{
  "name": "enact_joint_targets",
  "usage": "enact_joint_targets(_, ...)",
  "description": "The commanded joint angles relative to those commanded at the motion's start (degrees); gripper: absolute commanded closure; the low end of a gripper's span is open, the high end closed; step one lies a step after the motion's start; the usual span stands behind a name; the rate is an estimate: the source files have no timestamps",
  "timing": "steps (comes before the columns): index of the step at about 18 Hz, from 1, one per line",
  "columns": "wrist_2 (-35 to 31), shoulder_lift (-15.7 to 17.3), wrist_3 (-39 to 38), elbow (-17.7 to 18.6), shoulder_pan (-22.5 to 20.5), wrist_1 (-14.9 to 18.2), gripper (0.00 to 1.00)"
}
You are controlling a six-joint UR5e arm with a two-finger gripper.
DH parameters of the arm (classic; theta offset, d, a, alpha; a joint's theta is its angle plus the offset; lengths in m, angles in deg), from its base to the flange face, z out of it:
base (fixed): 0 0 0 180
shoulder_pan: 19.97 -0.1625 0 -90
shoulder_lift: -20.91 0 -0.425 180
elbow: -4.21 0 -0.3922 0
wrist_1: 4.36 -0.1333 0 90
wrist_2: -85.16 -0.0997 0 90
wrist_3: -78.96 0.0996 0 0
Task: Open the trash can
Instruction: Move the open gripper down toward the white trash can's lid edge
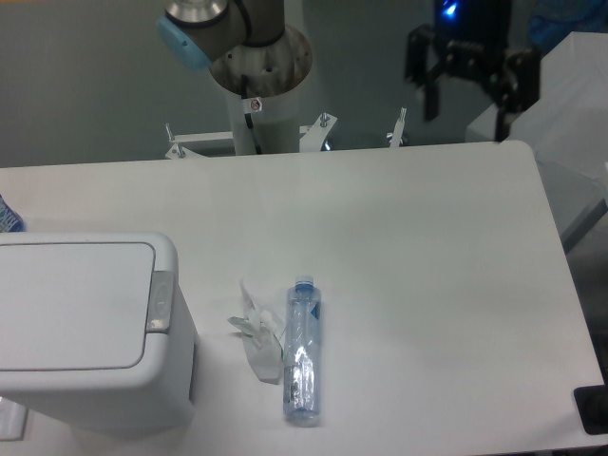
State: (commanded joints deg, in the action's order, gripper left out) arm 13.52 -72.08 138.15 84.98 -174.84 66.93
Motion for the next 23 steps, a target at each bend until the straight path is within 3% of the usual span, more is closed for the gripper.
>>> enact_joint_targets(8, 0.6, -3.2, -23.7, 0.6, 8.3, -9.8, 0.0)
enact_joint_targets(17, 0.6, -5.5, -42.6, 0.7, 15.3, -10.8, 0.0)
enact_joint_targets(23, 0.6, -8.3, -48.3, 0.7, 19.5, -12.1, 0.0)
